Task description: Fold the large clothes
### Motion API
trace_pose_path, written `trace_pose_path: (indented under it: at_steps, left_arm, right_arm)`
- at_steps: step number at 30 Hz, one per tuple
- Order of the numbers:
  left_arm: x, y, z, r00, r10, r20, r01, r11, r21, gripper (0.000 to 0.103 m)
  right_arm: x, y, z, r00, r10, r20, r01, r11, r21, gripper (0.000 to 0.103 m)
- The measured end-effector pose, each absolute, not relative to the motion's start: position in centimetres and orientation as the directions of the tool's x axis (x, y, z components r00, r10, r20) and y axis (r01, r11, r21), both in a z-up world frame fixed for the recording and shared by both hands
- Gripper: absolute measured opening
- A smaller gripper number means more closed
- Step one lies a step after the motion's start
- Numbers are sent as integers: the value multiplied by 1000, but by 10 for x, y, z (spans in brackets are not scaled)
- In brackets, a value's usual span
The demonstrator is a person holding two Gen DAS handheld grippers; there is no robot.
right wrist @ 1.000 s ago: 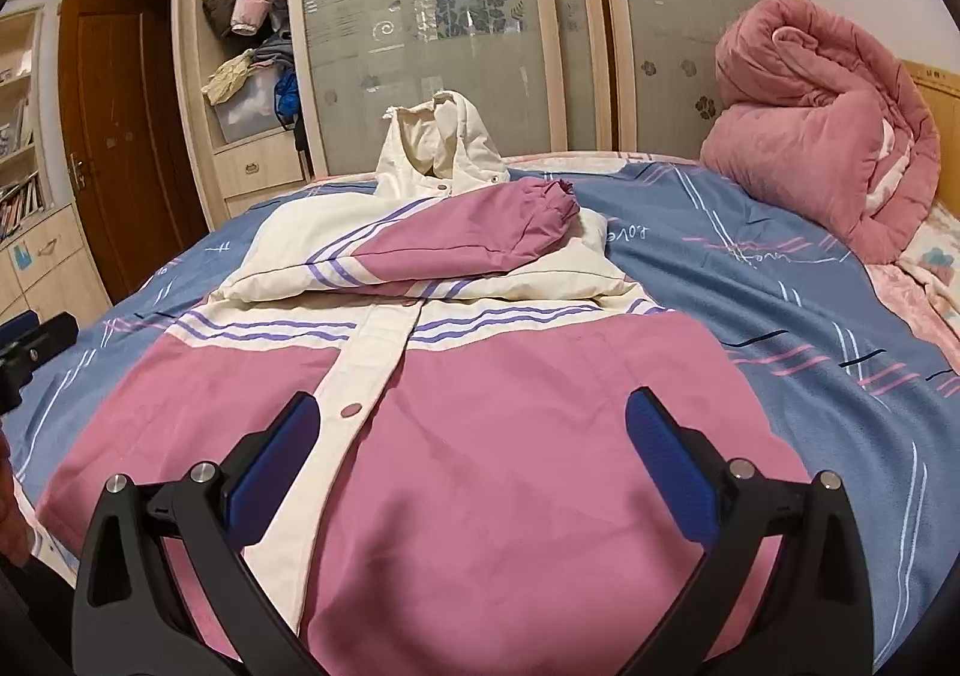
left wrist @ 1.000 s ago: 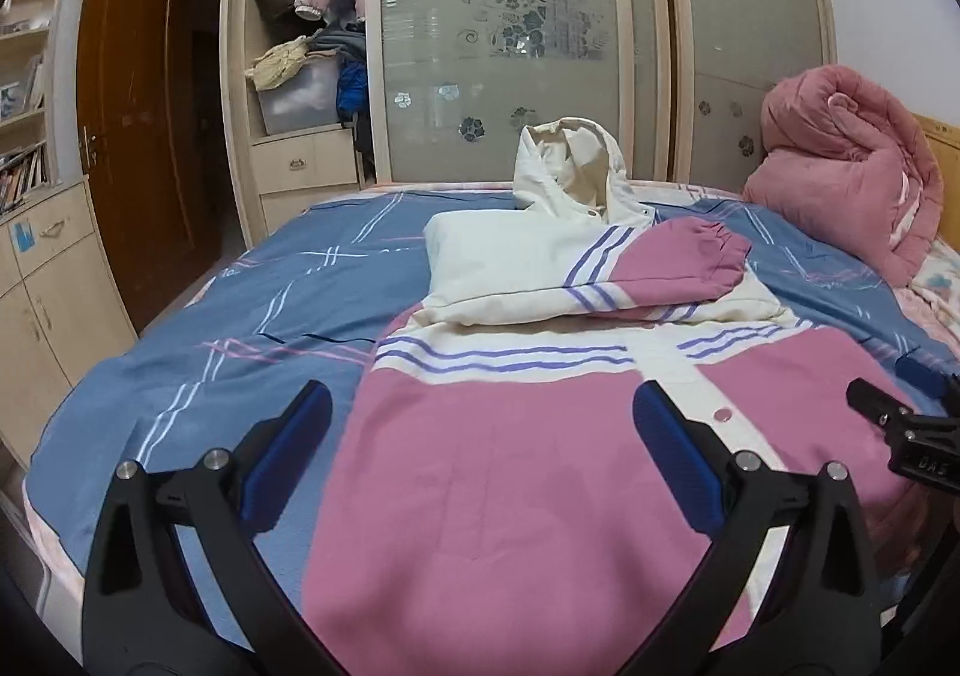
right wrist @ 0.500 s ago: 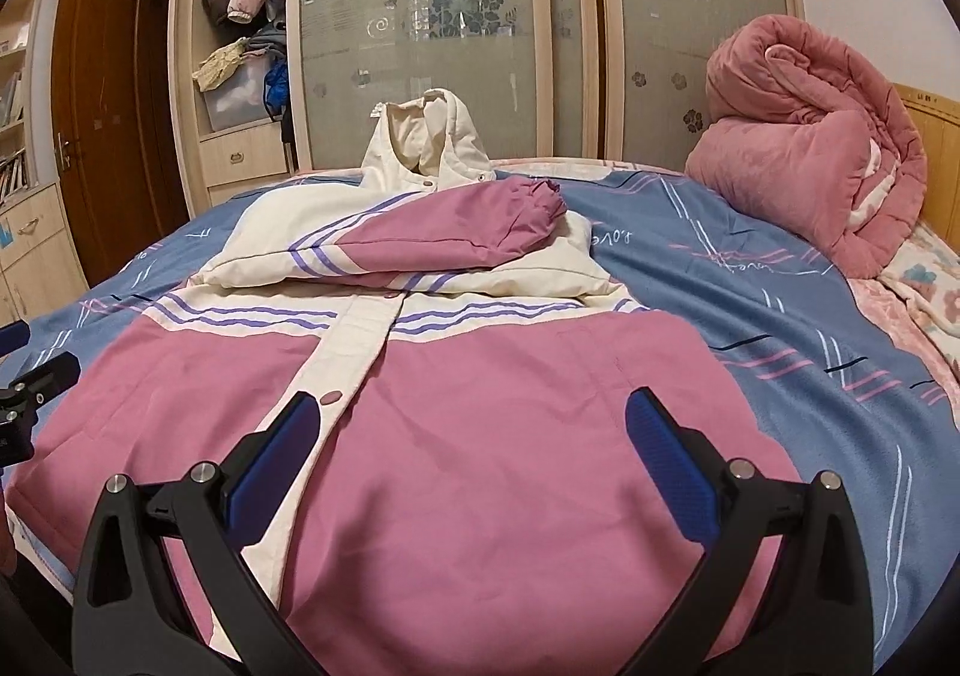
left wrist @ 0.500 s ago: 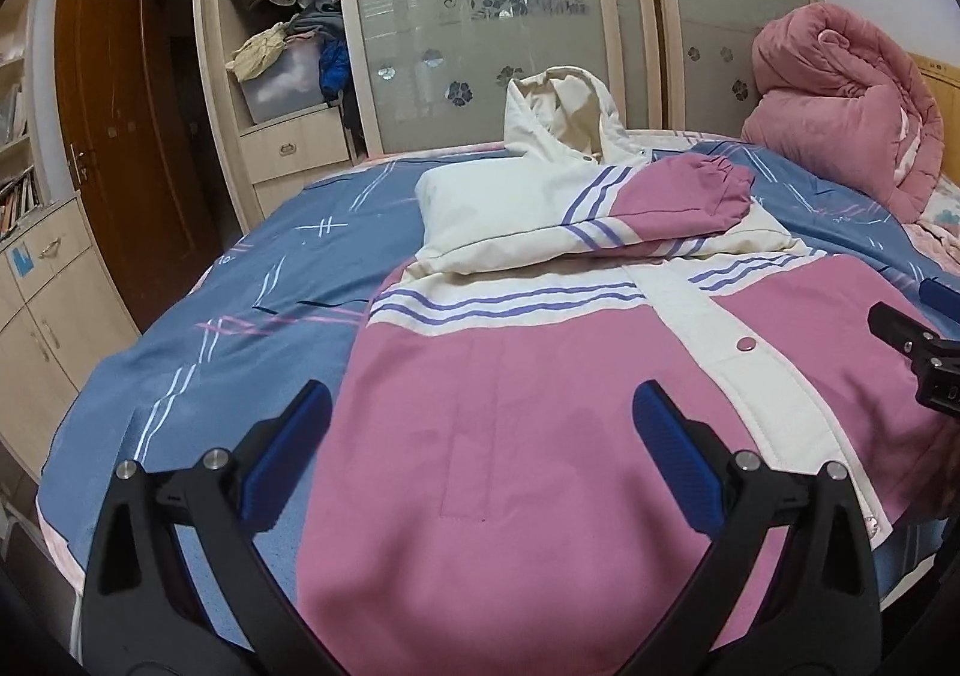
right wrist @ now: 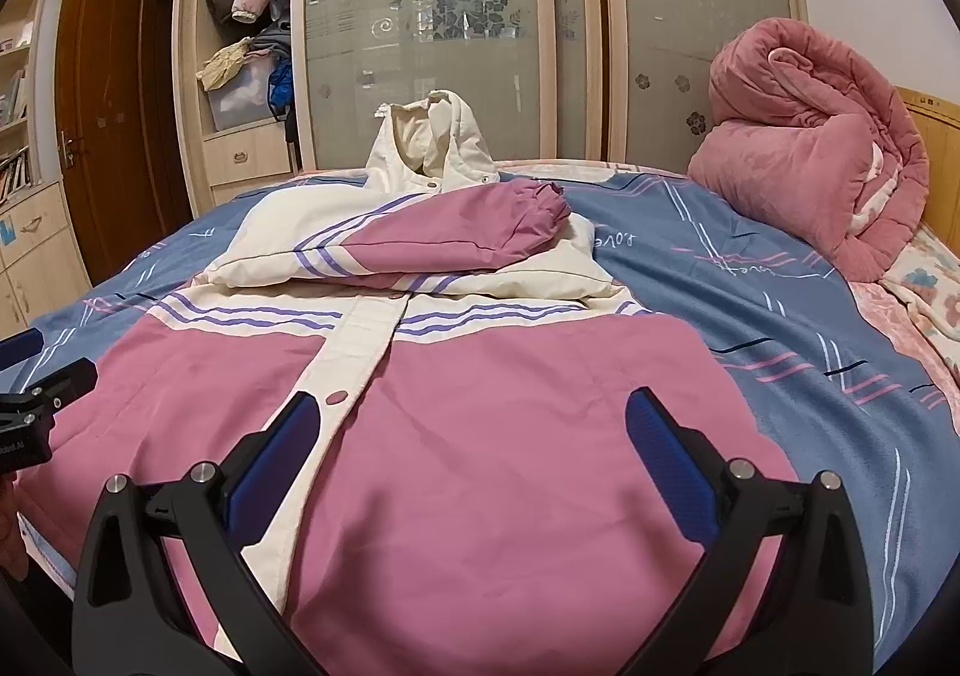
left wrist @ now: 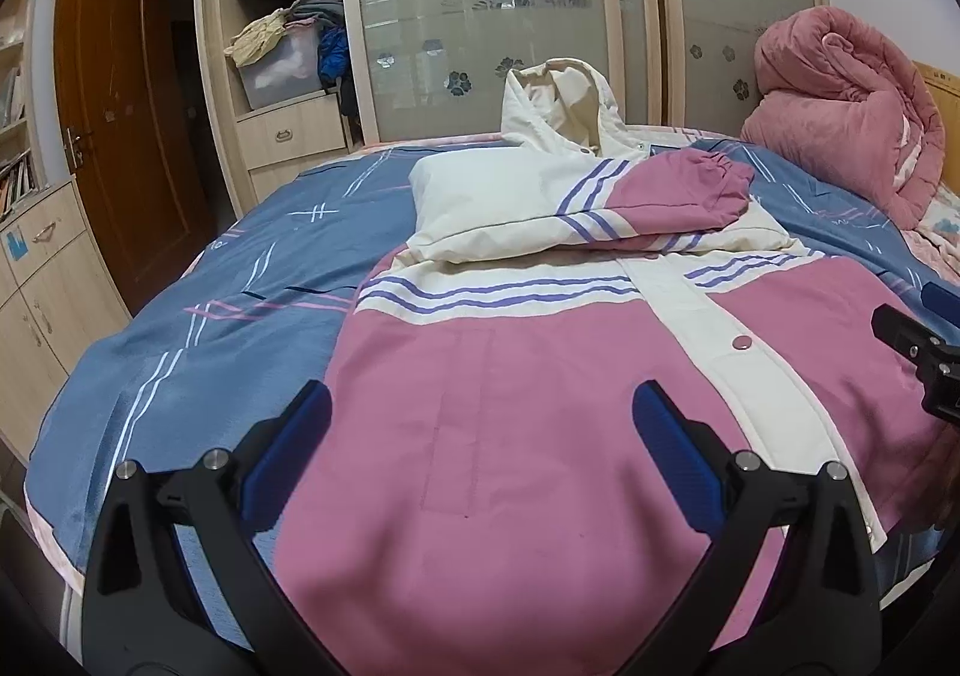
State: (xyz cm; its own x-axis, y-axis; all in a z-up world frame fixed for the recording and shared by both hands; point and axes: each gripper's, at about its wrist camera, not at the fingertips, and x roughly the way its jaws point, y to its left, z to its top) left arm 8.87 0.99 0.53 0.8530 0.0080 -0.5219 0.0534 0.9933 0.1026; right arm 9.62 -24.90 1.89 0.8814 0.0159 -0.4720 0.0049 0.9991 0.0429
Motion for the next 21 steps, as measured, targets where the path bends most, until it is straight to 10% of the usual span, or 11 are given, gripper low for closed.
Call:
trace_pose_path:
  at_steps: [21]
  left_arm:
    - [91, 7, 7, 859, -4, -512, 56, 995, 86, 101]
  right_arm:
    - [97, -250, 18, 880, 21, -474, -3, 999, 38, 102]
